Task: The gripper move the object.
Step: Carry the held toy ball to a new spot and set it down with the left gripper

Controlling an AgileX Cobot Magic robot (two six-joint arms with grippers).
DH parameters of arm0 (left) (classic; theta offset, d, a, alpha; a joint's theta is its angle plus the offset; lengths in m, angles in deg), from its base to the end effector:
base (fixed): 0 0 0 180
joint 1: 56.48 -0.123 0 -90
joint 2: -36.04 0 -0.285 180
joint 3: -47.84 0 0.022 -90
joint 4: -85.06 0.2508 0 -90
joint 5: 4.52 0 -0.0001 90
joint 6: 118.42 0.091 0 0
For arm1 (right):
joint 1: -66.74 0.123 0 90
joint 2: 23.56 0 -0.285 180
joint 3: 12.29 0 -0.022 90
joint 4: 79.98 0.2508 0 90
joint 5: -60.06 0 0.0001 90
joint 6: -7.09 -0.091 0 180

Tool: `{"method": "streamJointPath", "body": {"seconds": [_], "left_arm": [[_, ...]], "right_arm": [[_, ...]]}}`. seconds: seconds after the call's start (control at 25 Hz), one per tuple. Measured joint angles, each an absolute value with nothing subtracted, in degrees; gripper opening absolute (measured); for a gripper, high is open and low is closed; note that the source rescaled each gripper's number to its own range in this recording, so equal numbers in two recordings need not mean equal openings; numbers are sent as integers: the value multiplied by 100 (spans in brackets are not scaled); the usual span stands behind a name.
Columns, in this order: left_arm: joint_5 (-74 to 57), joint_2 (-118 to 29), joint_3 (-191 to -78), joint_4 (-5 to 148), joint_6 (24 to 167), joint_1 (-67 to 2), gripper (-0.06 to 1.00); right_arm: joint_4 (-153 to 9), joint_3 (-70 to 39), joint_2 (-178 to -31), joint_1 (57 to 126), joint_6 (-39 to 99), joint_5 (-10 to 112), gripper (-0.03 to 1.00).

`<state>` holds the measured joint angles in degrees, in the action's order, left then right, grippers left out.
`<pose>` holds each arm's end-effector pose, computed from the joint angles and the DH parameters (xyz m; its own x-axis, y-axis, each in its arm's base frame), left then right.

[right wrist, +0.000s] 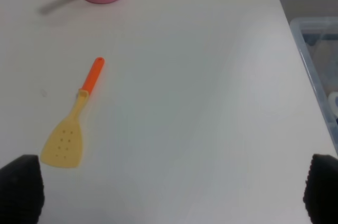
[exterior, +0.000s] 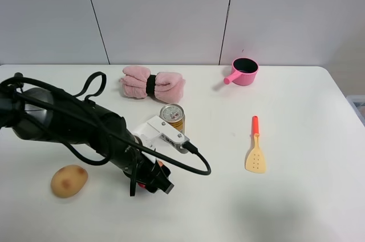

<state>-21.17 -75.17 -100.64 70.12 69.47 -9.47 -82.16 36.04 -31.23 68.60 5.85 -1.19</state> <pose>0.2031 -0.2278 0.1178 -0.7159 0.6037 -0.3508 0.6715 0.7330 -0.1090 -0.0059 -0.0032 0.2778 -0.4574 -0.0115 -0.8892 -0.0013 0.9999 -0.0123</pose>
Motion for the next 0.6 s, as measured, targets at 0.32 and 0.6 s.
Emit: {"method": "streamJointPath", "body": {"seconds": [0.32,0.6], "left_arm": [[-2128,-7091,-10064,7012,6946,-947,1],[-2140,-6380,-10064,7017,6946,-947,0]], "right_arm": [[-8216,3604,-3123,6860,585,-119,100],[-8216,3604,-3123,6860,585,-119,100]]}}
